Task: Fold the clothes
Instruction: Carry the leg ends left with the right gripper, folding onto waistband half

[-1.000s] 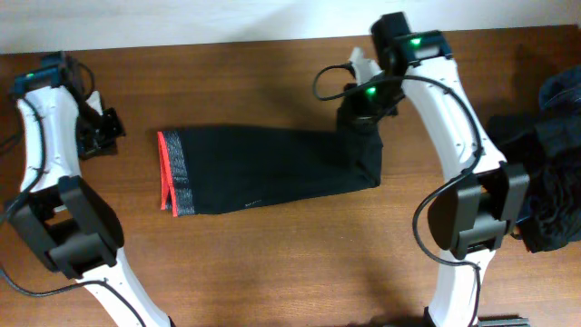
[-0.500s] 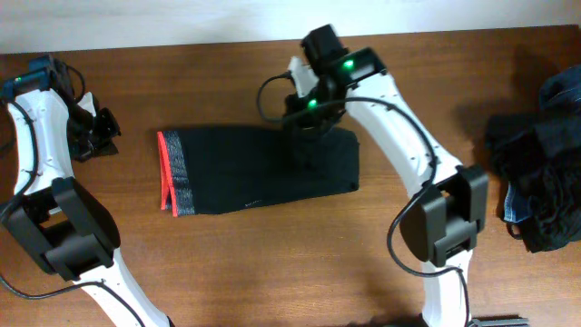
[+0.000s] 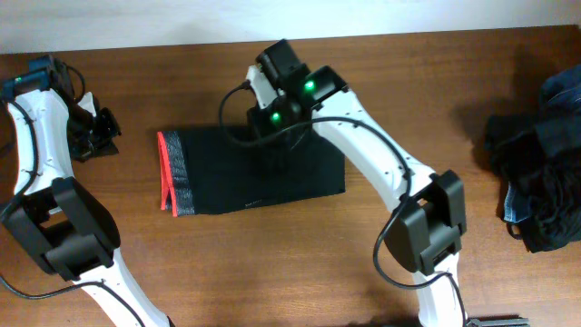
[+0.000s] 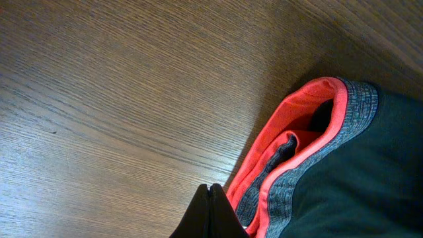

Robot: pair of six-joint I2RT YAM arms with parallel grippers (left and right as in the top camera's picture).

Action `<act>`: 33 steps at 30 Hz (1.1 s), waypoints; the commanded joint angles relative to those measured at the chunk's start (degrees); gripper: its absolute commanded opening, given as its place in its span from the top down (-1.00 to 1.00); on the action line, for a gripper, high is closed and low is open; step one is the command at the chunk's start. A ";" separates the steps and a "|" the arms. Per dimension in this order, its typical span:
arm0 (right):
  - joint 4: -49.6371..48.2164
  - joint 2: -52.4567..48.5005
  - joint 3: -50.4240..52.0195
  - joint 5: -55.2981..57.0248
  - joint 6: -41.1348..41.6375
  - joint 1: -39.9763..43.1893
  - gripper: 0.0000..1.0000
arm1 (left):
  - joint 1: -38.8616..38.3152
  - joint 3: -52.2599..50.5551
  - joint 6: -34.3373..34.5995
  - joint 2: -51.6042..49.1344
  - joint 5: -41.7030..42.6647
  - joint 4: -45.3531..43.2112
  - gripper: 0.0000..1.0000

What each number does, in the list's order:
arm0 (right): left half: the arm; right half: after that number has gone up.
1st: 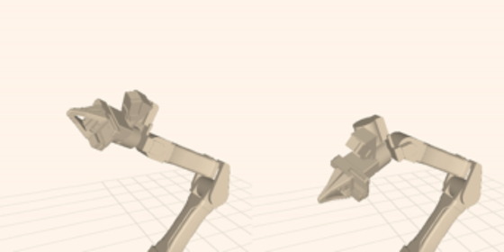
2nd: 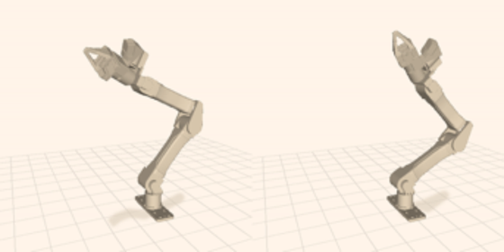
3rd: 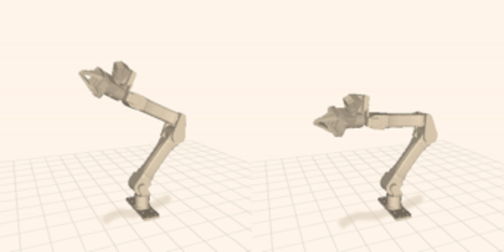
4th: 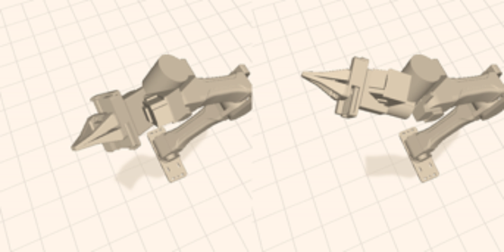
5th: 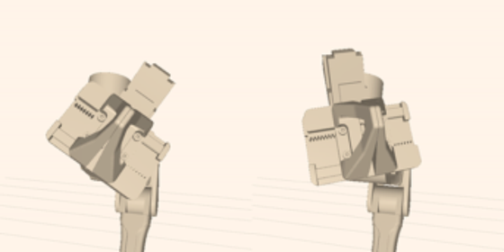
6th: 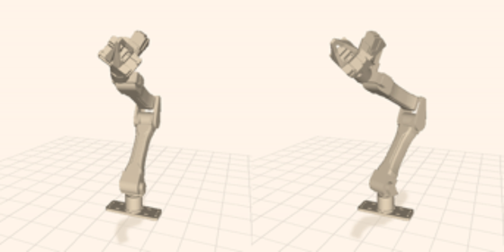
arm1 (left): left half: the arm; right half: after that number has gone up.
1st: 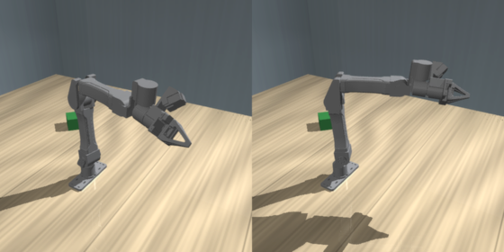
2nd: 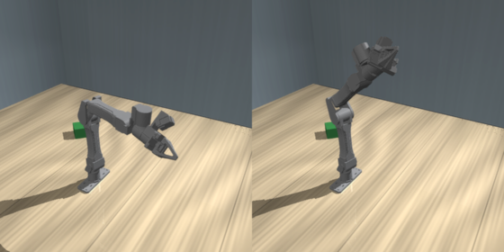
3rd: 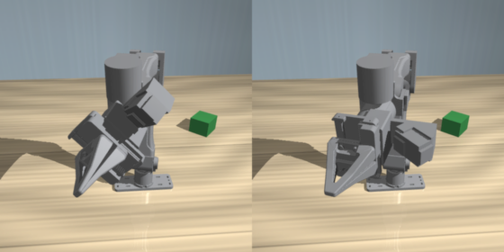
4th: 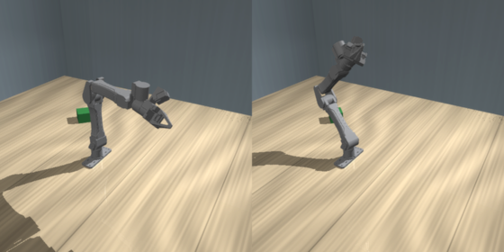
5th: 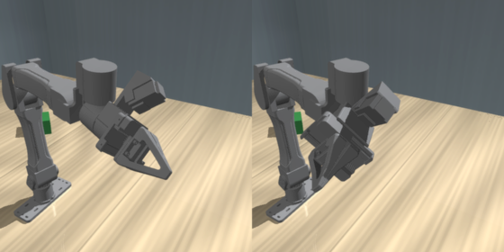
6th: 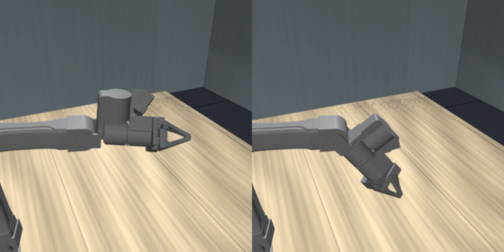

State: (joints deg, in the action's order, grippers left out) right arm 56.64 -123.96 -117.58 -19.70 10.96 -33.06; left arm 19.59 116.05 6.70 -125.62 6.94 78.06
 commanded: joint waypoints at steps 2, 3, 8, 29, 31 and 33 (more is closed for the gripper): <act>-2.49 -3.43 -0.59 0.87 0.94 -3.10 0.92 | 0.07 1.18 0.11 0.52 0.81 0.22 0.99; -3.30 -4.22 -0.59 0.92 1.42 -3.63 0.92 | 0.07 1.18 0.11 0.52 0.81 0.24 0.99; -8.72 -7.56 -0.59 0.85 1.55 -5.57 0.92 | 0.07 1.18 0.11 0.52 0.81 0.48 0.99; -19.58 -11.78 -0.59 1.09 1.84 -12.22 0.89 | 0.07 1.18 0.11 0.52 0.79 1.20 0.99; -19.61 -12.44 -0.59 0.87 1.86 -12.33 0.87 | 0.07 1.18 0.11 0.52 0.81 1.20 0.99; -19.63 -12.92 -0.59 0.83 2.03 -12.37 0.83 | 0.07 1.18 0.11 0.52 0.81 1.18 0.99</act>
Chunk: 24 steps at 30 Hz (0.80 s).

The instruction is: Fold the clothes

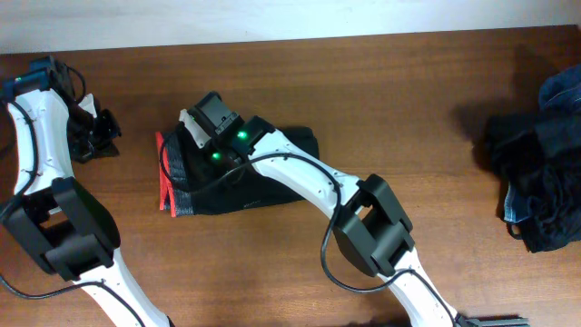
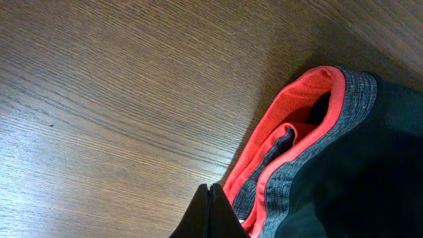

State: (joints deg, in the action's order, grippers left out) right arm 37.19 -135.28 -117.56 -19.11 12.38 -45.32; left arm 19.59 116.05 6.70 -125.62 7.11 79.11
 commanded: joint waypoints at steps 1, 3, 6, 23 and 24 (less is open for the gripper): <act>-0.17 -1.62 -0.61 0.26 0.61 -0.13 0.71 | 0.07 1.18 0.11 0.52 0.61 0.09 0.99; -0.35 -1.66 -0.61 0.26 0.61 -0.15 0.07 | 0.07 1.18 0.11 0.52 0.61 0.04 0.99; -0.85 -1.66 -0.61 0.04 0.59 -0.15 -0.14 | 0.07 1.18 0.11 0.52 0.61 0.04 0.99; -0.55 0.02 -0.66 -16.65 0.55 6.08 -0.98 | 0.07 1.73 0.13 0.57 0.66 0.24 0.99; 0.31 0.57 -0.66 -18.12 0.26 7.28 -0.98 | 0.07 2.43 0.13 0.61 0.66 0.33 0.99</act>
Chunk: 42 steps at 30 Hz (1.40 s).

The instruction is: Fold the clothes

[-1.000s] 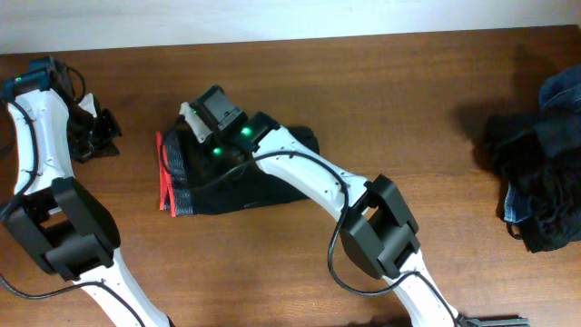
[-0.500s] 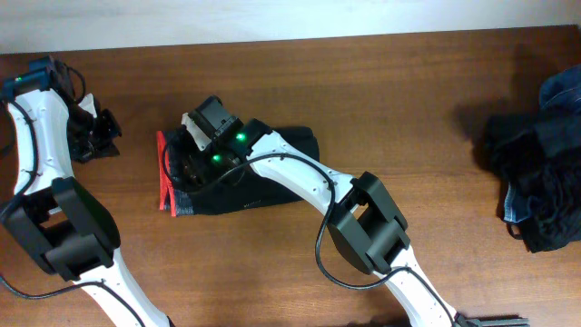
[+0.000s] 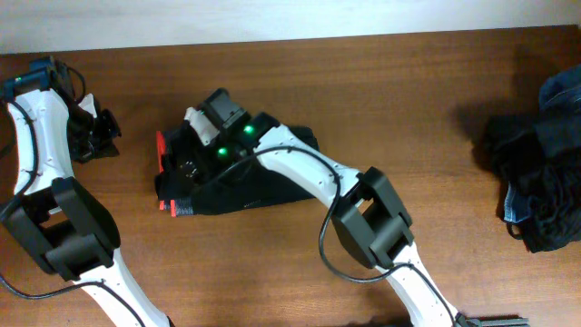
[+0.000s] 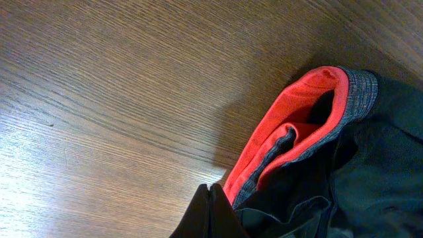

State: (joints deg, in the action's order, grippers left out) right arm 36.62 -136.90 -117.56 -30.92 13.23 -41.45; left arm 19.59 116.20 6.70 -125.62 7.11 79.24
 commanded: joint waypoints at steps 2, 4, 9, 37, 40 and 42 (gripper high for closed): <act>2.84 3.10 -0.66 -7.50 -1.70 5.49 -0.98 | 0.07 4.57 0.13 0.72 0.63 1.20 0.99; 5.70 4.11 -0.66 -7.26 -2.67 7.87 -0.99 | -0.13 7.82 0.15 0.74 0.68 2.84 0.99; 13.81 4.55 -0.66 -7.19 -3.04 13.77 -0.98 | -3.08 14.95 0.13 0.74 1.79 8.22 0.99; 34.58 4.44 -0.63 7.63 -11.96 18.34 -0.99 | -20.46 -2.62 -1.14 0.33 2.34 3.74 0.99; 34.58 4.44 -0.63 7.63 -11.96 18.34 -0.99 | -20.46 -7.48 -1.14 0.33 6.29 -0.42 0.99; 34.56 4.44 -0.63 7.63 -11.96 18.34 -0.98 | -20.57 -10.16 -1.16 0.33 6.62 -2.99 0.99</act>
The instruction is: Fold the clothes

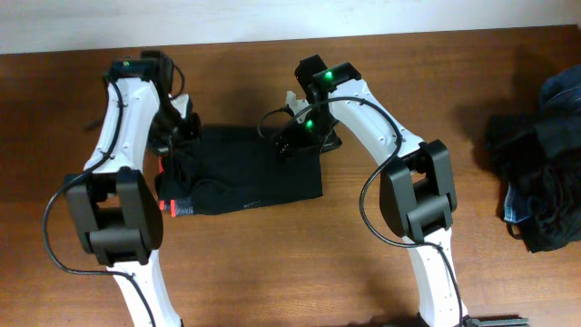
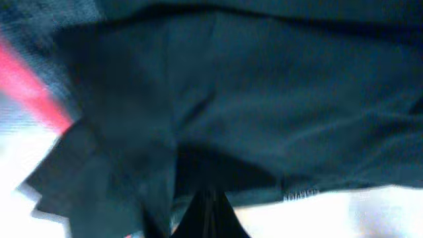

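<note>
A black garment [image 1: 245, 177] lies folded on the table, its red waistband [image 1: 164, 191] showing along the left edge. My left gripper [image 1: 177, 127] hangs over the garment's upper left corner. The left wrist view is blurred: black fabric [image 2: 264, 99] fills it, a strip of red band [image 2: 33, 92] shows at the left, and the left gripper [image 2: 210, 210] has its fingers pressed together, shut. My right gripper [image 1: 292, 141] is low over the garment's upper right part. Dark on dark cloth, its fingers cannot be made out.
A heap of dark and blue clothes [image 1: 540, 163] lies at the table's right edge. The brown wooden table [image 1: 436, 254] stretches between that heap and the garment. The back wall runs along the top of the overhead view.
My left arm has moved from the table's far left edge to over the garment's upper left corner. My right gripper has moved from near the waistband to the garment's upper right. The bunched cloth lies flatter.
First the garment lay flat with my right gripper at its middle top, the left gripper parked shut at the far left. Then the right gripper was near the waistband, the cloth's right part drawn over and bunched. Now both grippers are over the narrower garment.
</note>
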Robot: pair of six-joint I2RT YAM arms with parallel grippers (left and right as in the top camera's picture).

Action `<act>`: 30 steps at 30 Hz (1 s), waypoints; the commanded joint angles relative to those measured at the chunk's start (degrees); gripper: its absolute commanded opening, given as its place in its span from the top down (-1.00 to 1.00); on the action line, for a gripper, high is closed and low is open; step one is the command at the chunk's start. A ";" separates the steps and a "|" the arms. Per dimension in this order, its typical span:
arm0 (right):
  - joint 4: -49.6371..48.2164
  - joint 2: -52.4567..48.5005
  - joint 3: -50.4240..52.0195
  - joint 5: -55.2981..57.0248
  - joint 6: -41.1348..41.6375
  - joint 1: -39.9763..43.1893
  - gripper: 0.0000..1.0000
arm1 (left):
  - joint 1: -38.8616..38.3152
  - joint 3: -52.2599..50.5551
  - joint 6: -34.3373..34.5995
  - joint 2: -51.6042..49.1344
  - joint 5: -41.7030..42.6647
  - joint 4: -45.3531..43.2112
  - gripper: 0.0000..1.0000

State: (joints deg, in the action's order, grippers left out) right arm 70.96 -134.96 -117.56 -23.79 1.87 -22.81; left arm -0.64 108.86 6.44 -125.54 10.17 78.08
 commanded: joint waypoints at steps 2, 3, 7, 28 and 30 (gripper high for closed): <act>0.24 2.49 -0.63 0.52 -0.59 -0.31 -0.98 | -0.33 -5.09 -0.90 0.24 2.78 -3.74 1.00; 0.24 2.49 -0.63 0.52 -0.59 -0.35 -0.98 | -0.33 -6.03 -0.90 0.24 1.66 -4.26 0.99; 0.24 2.47 -0.63 0.52 -0.61 -0.35 -0.98 | -0.33 -8.00 -0.85 0.24 -7.54 -4.15 0.99; 0.11 2.47 -0.63 3.13 -0.61 -0.35 -0.97 | 1.64 6.75 5.11 0.31 -19.91 4.61 0.99; -0.15 2.47 -0.63 3.10 -0.59 -0.37 -0.98 | 2.60 7.85 5.11 0.31 -19.39 5.42 0.91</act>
State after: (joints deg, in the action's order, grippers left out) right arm 71.07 -134.96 -117.56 -21.41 1.48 -22.85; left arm 0.16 114.26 10.57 -125.58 -10.02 82.61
